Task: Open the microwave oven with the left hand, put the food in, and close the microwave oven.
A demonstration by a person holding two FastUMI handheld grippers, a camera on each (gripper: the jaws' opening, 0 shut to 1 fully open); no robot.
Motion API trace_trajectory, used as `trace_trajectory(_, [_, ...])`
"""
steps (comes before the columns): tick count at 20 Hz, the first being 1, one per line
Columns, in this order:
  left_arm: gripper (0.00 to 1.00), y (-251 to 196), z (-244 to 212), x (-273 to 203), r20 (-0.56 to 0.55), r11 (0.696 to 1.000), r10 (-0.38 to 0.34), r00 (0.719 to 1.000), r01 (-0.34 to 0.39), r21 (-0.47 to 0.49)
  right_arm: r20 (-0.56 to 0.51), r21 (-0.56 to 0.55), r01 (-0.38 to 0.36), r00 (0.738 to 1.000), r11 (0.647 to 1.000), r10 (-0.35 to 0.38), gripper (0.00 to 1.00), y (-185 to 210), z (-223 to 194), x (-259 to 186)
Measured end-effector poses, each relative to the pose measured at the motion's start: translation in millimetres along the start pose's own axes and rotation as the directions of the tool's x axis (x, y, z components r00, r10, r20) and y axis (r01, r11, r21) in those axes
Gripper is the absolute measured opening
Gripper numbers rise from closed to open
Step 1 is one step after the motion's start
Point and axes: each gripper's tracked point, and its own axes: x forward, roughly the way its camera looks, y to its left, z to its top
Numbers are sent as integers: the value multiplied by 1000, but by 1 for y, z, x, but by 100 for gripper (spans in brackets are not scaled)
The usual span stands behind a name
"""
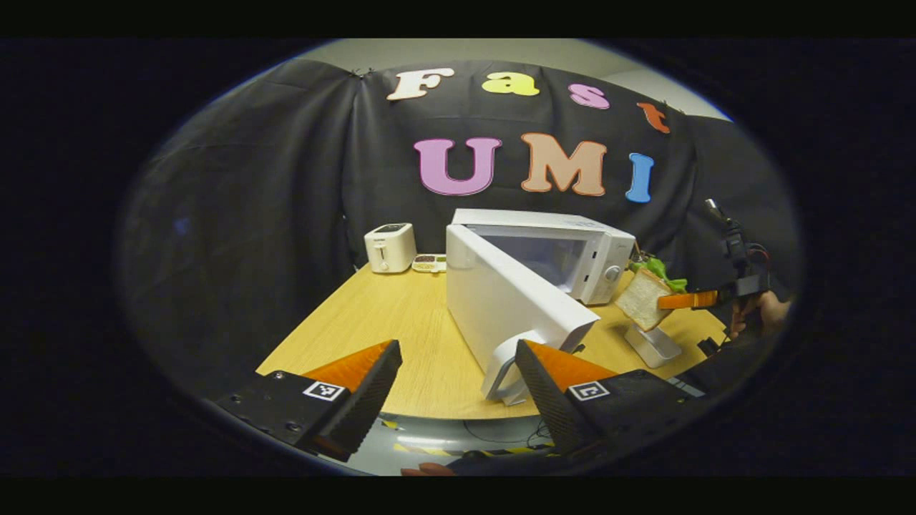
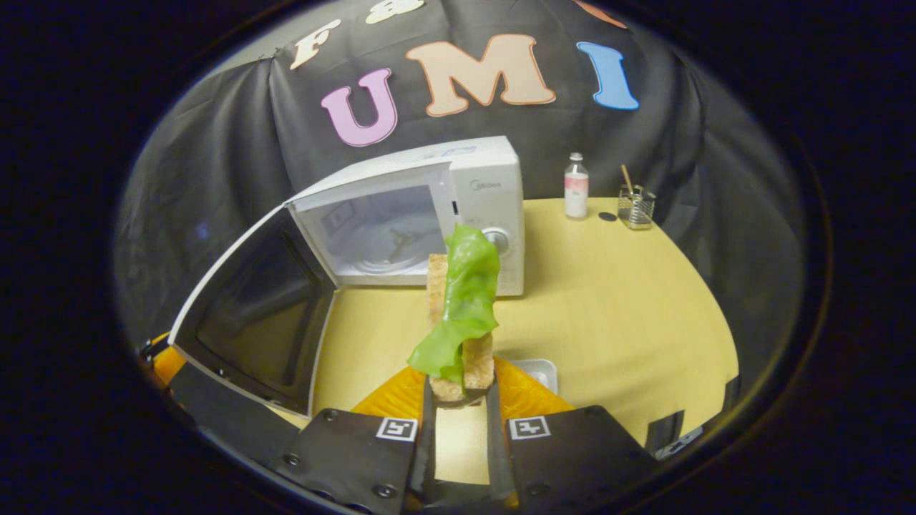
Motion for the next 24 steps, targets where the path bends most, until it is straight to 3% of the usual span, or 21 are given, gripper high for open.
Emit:
trace_trajectory(7, [97, 30, 12, -6, 37, 999, 24, 999, -24, 21, -29, 43, -96, 995, 994, 97, 32, 79, 13, 54])
trace_trajectory(9, [97, 34, 9, -2, 32, 1000, 14, 999, -15, 6, -31, 112, -133, 990, 985, 137, 27, 102, 18, 69])
trace_trajectory(12, [98, 39, 13, 0, 44, 1000, 8, 999, -7, -19, -36, 230, -166, 983, 959, 178, 32, 133, 19, 88])
trace_trajectory(15, [95, 41, 16, 1, 53, 1000, -8, 999, 8, -12, -21, 317, -173, 982, 932, 189, 27, 155, 30, 112])
trace_trajectory(17, [98, 49, 15, 2, 57, 1000, 4, 998, -5, 14, -2, 400, -175, 982, 900, 191, 32, 166, 41, 126])
trace_trajectory(20, [97, 56, 7, -2, 39, 1000, 12, 999, -11, -28, 22, 502, -156, 986, 851, 168, 32, 174, 57, 150])
trace_trajectory(22, [97, 62, 2, -2, 31, 998, 27, 999, -25, -58, 22, 583, -139, 988, 800, 156, 31, 178, 63, 167])
trace_trajectory(23, [97, 66, -1, -3, 24, 997, 36, 999, -34, -70, 24, 623, -128, 989, 771, 145, 27, 179, 66, 175])
trace_trajectory(24, [97, 70, -3, -4, 19, 996, 45, 999, -44, -78, 27, 660, -113, 992, 743, 127, 31, 180, 69, 180])
